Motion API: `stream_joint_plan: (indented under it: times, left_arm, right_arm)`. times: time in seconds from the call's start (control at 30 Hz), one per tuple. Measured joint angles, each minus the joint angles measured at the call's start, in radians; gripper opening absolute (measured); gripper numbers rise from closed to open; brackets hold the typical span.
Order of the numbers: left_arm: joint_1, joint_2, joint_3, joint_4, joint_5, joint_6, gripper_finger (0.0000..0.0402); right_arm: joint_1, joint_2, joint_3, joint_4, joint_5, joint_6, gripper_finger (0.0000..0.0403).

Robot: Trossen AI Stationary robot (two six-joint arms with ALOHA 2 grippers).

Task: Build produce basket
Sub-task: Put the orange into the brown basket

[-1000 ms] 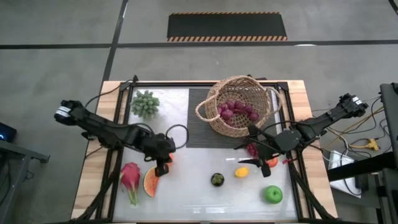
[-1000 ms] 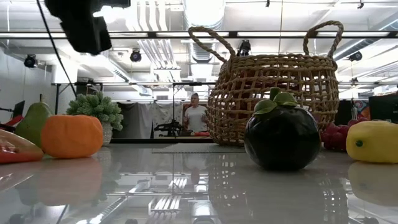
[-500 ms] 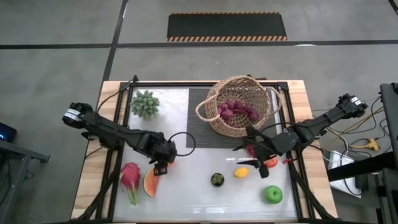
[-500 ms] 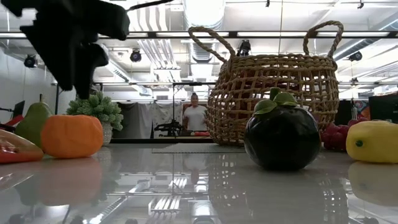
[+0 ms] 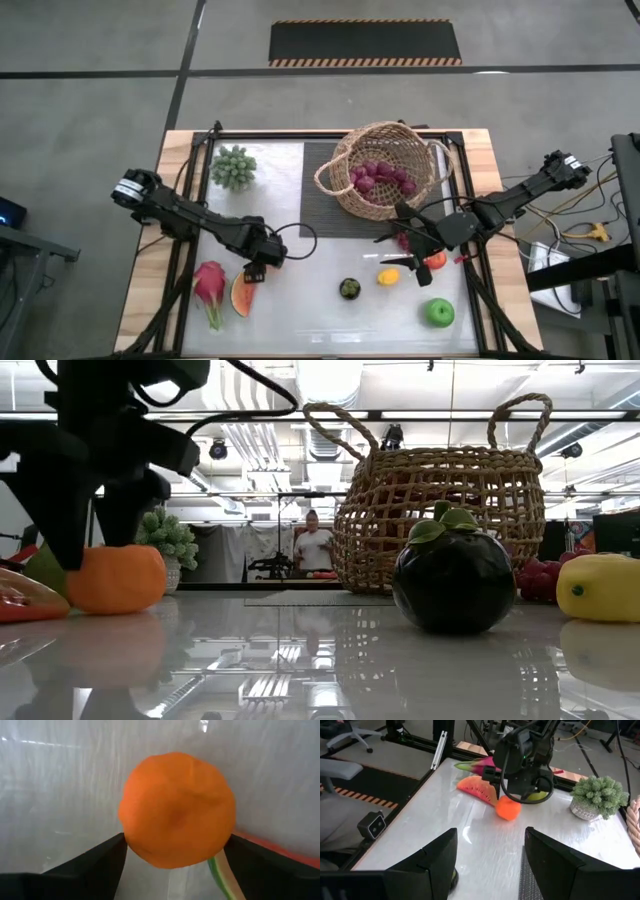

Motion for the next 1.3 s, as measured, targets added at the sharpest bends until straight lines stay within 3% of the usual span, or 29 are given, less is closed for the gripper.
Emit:
stream_joint_plan:
  times: [0.13, 0.43, 0.57, 0.77, 0.9, 0.97, 1.07, 1.3]
  left_arm:
    - [0.0, 0.015, 0.0, 0.003, -0.004, 0.011, 0.0303]
    - [0.0, 0.008, -0.01, 0.02, -0.031, 0.056, 0.023]
    - [0.0, -0.005, -0.01, 0.02, -0.07, 0.052, 0.022]
    - [-0.019, -0.092, -0.005, 0.073, -0.189, 0.053, 0.0217]
    - [-0.046, -0.196, -0.008, 0.172, -0.333, 0.059, 0.0216]
    - [-0.065, -0.245, -0.017, 0.273, -0.413, 0.091, 0.0216]
    - [-0.099, -0.316, -0.073, 0.557, -0.488, 0.242, 0.0216]
    - [-0.137, -0.373, -0.33, 1.42, -0.466, 0.72, 0.0216]
  right_arm:
    - [0.0, 0.0, 0.0, 0.001, 0.0, 0.003, 0.0217]
    - [0.0, 0.0, -0.001, 0.004, 0.0, 0.028, 0.0217]
    - [0.0, 0.0, -0.003, 0.007, 0.0, 0.028, 0.0217]
    - [0.0, 0.0, -0.005, 0.017, 0.0, 0.028, 0.0217]
    - [0.0, 0.001, -0.005, 0.028, 0.0, 0.018, 0.0217]
    - [0.0, 0.001, -0.007, 0.049, 0.0, 0.006, 0.0217]
    - [0.0, 0.001, -0.024, 0.082, 0.0, -0.003, 0.0217]
    - [0.0, 0.001, -0.117, 0.318, 0.0, -0.033, 0.0218]
